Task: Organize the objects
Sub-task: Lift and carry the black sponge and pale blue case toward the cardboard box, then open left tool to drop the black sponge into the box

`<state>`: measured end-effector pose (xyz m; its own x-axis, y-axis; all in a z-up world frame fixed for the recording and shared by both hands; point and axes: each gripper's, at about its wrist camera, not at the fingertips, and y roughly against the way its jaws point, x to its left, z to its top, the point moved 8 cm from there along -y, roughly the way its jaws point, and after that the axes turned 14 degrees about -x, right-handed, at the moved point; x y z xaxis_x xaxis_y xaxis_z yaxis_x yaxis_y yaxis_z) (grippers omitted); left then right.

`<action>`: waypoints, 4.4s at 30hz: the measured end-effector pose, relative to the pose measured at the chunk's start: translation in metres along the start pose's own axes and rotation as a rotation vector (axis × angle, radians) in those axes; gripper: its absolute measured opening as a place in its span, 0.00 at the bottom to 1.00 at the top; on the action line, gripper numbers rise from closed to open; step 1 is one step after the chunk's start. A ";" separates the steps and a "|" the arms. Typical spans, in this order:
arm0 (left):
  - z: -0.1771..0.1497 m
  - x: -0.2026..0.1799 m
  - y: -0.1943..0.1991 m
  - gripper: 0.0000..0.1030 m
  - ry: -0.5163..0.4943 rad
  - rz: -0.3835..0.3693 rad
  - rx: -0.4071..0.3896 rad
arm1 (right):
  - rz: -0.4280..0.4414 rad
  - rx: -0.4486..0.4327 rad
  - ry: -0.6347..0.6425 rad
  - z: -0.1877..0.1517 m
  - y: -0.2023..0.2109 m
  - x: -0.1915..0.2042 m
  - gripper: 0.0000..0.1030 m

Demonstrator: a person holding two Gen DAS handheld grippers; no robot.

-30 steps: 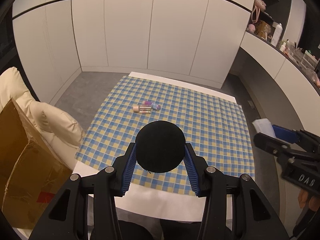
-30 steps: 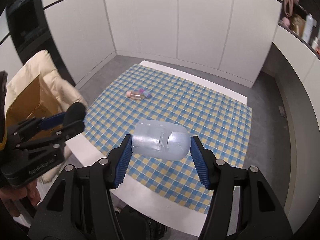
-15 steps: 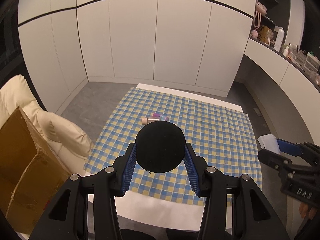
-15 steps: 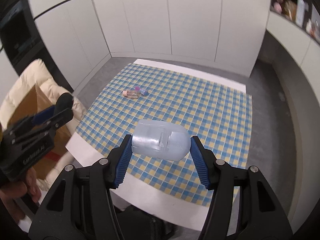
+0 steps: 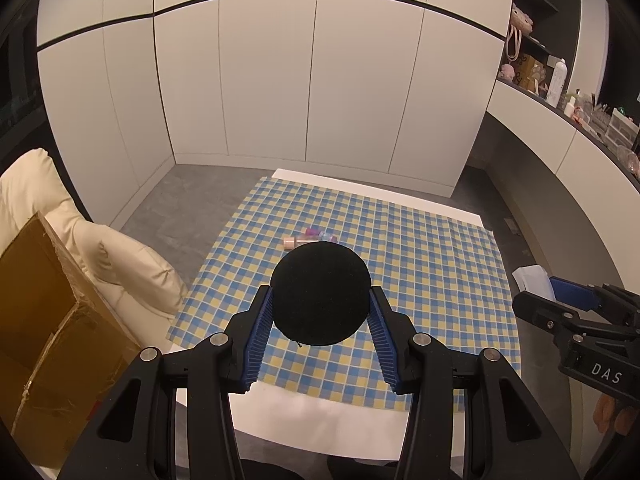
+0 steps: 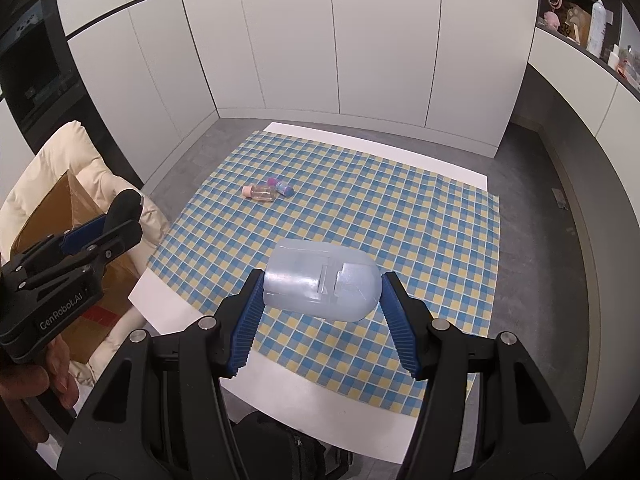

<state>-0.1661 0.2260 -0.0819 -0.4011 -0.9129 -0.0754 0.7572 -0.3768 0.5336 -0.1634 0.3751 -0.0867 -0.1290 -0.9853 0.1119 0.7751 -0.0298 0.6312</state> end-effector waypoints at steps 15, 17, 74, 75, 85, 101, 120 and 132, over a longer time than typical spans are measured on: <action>-0.001 0.041 0.008 0.46 0.045 0.048 -0.004 | 0.037 0.000 0.040 0.007 -0.014 0.038 0.59; 0.000 0.048 0.010 0.46 0.052 0.057 -0.008 | 0.043 0.004 0.049 0.008 -0.016 0.044 0.59; -0.010 0.174 0.063 0.46 0.164 0.212 -0.046 | 0.218 -0.059 0.163 0.032 -0.038 0.206 0.59; -0.011 0.177 0.064 0.46 0.168 0.218 -0.047 | 0.220 -0.060 0.165 0.032 -0.038 0.209 0.59; -0.018 0.212 0.078 0.46 0.201 0.272 -0.051 | 0.256 -0.066 0.188 0.034 -0.040 0.242 0.59; -0.035 0.264 0.107 0.46 0.253 0.359 -0.055 | 0.331 -0.066 0.246 0.030 -0.040 0.312 0.59; -0.053 0.314 0.137 0.46 0.315 0.442 -0.055 | 0.405 -0.059 0.307 0.018 -0.037 0.376 0.59; -0.067 0.328 0.145 0.46 0.327 0.475 -0.032 | 0.432 -0.053 0.319 0.013 -0.036 0.397 0.59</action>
<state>-0.1532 -0.1382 -0.0852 0.1631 -0.9822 -0.0934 0.8326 0.0862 0.5471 -0.2505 -0.0127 -0.0544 0.3963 -0.9117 0.1086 0.7472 0.3890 0.5389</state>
